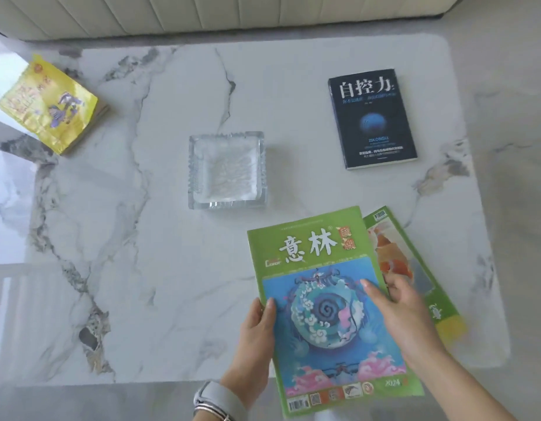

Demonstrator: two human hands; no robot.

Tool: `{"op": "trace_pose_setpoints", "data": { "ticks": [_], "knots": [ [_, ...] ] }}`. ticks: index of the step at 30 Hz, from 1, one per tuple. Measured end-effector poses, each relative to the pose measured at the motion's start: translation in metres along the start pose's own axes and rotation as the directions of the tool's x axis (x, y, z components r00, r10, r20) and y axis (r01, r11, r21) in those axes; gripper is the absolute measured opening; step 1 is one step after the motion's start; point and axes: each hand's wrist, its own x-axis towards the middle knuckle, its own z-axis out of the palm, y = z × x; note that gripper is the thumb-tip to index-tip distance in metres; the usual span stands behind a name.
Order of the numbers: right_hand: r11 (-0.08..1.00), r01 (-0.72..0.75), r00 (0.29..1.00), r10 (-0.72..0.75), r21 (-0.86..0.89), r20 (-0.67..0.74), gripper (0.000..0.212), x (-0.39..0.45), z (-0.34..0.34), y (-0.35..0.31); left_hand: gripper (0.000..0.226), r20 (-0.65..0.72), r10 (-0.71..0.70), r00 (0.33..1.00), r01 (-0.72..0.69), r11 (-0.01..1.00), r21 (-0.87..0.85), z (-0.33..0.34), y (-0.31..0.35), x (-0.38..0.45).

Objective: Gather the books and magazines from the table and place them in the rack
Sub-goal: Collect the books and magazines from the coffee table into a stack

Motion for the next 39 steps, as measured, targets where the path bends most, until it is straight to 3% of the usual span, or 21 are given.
{"op": "trace_pose_setpoints", "data": {
  "ticks": [5, 8, 15, 17, 20, 26, 31, 39],
  "knots": [
    [0.993, 0.022, 0.986, -0.041, -0.119, -0.16, 0.009, 0.047, -0.076, 0.035, 0.013, 0.043, -0.017, 0.999, 0.009, 0.985, 0.171, 0.09, -0.04, 0.014],
    [0.986, 0.044, 0.987, -0.067, -0.159, -0.145, 0.017, 0.074, -0.091, 0.054, 0.017, -0.014, -0.014, 1.0, 0.017, 0.967, 0.253, 0.116, -0.055, 0.025],
    [0.956, 0.087, 0.992, -0.11, -0.28, -0.068, 0.043, 0.101, -0.087, 0.063, 0.023, -0.2, 0.191, 0.961, -0.059, 0.847, 0.528, 0.112, -0.078, 0.024],
    [0.947, 0.092, 0.993, -0.109, -0.308, -0.038, 0.047, 0.104, -0.085, 0.064, 0.036, -0.244, 0.199, 0.949, -0.058, 0.873, 0.484, 0.115, -0.077, 0.023],
    [0.958, 0.036, 0.998, -0.051, -0.284, -0.044, 0.043, 0.11, -0.082, 0.067, 0.047, -0.272, 0.076, 0.959, 0.013, 0.95, 0.312, 0.123, -0.071, 0.028],
    [0.963, -0.081, 0.995, 0.061, -0.257, -0.084, 0.034, 0.118, -0.073, 0.067, 0.034, -0.294, -0.027, 0.955, 0.063, 0.992, 0.112, 0.124, -0.074, 0.042],
    [0.972, -0.069, 0.998, 0.07, -0.224, -0.002, 0.02, 0.099, -0.044, 0.062, 0.028, -0.39, 0.035, 0.92, 0.004, 0.995, 0.099, 0.097, -0.055, 0.049],
    [0.987, -0.068, 0.974, 0.098, -0.149, 0.205, 0.025, 0.046, 0.059, 0.052, 0.027, -0.472, 0.138, 0.871, -0.09, 0.988, 0.124, -0.007, -0.001, 0.054]
  ]
}}
